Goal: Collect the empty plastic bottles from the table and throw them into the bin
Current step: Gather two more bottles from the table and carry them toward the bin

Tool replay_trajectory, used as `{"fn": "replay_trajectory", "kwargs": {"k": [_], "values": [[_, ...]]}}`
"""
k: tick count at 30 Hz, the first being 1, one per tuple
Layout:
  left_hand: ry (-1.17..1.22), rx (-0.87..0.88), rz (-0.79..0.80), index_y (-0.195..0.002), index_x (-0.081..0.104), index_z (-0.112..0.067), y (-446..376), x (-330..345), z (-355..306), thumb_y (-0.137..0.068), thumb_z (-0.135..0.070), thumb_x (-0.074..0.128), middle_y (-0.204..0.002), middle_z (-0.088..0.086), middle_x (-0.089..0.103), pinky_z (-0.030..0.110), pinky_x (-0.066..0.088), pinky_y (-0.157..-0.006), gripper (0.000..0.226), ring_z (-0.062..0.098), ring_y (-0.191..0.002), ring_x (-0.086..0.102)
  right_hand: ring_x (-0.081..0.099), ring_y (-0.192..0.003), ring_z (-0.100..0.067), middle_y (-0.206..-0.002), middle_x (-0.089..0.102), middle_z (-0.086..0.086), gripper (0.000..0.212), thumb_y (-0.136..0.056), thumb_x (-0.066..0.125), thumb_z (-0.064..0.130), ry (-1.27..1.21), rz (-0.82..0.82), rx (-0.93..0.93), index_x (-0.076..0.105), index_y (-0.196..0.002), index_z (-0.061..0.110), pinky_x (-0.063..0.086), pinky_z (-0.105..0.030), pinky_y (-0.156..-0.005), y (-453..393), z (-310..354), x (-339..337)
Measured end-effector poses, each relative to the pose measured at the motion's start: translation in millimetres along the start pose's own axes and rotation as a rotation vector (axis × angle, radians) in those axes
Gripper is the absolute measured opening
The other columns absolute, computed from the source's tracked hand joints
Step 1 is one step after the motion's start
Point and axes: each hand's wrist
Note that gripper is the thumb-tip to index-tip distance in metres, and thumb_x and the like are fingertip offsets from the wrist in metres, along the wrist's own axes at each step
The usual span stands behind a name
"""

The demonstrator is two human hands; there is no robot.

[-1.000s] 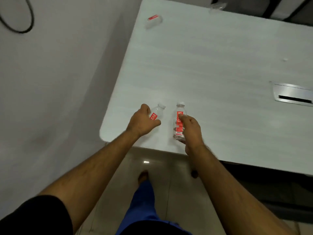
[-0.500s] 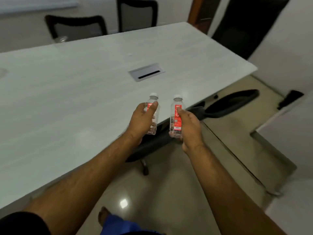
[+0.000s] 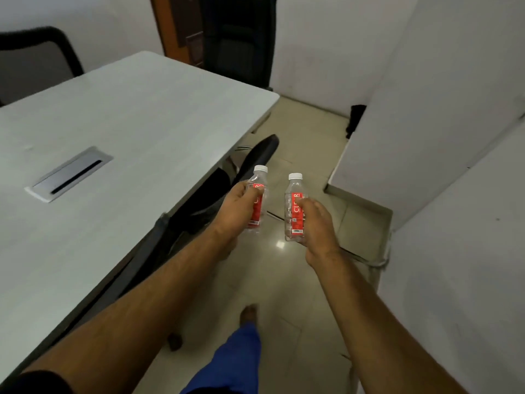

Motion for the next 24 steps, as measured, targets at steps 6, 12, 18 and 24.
{"fn": "replay_trajectory", "kwargs": {"k": [6, 12, 18, 24], "values": [[-0.040, -0.008, 0.143, -0.117, 0.058, -0.023, -150.2, 79.9, -20.1, -0.099, -0.035, 0.052, -0.101, 0.005, 0.064, 0.031, 0.053, -0.075, 0.022, 0.018, -0.089, 0.064, 0.067, -0.082, -0.019, -0.098, 0.069, -0.006, 0.032, -0.100, 0.053, 0.033, 0.022, -0.106, 0.048, 0.062, -0.125, 0.013, 0.055, -0.031, -0.066, -140.7, 32.1, -40.4], [-0.034, -0.040, 0.229, -0.122, 0.061, -0.018, -293.0, 156.5, -66.3, -0.095, -0.036, 0.061, -0.091, -0.004, 0.071, 0.027, 0.055, -0.066, 0.033, 0.009, -0.076, 0.071, 0.071, -0.088, -0.020, -0.105, 0.074, -0.007, 0.016, -0.097, 0.063, 0.031, -0.048, -0.169, 0.057, 0.066, -0.110, 0.023, 0.059, -0.035, -0.074, -269.6, 102.0, -69.3], [-0.035, -0.048, 0.283, -0.129, 0.059, -0.020, -438.7, 233.8, -97.1, -0.093, -0.032, 0.065, -0.108, 0.005, 0.072, 0.037, 0.061, -0.074, 0.039, 0.019, -0.094, 0.073, 0.073, -0.100, -0.025, -0.113, 0.073, -0.004, 0.033, -0.096, 0.064, 0.033, -0.103, -0.182, 0.071, 0.062, -0.128, 0.023, 0.061, -0.044, -0.083, -420.7, 144.8, -99.9], [-0.048, -0.103, 0.218, -0.127, 0.058, -0.016, -600.1, 314.1, -116.9, -0.084, -0.032, 0.076, -0.114, 0.014, 0.071, 0.049, 0.062, -0.078, 0.049, 0.030, -0.099, 0.073, 0.073, -0.098, -0.028, -0.114, 0.073, -0.009, 0.033, -0.096, 0.063, 0.035, -0.103, -0.096, 0.075, 0.062, -0.126, 0.019, 0.061, -0.037, -0.070, -603.2, 196.7, -129.8]]}}
Point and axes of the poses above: each hand's wrist, its own y-axis away from the middle knuckle, its own x-axis out of the palm, z = x × y
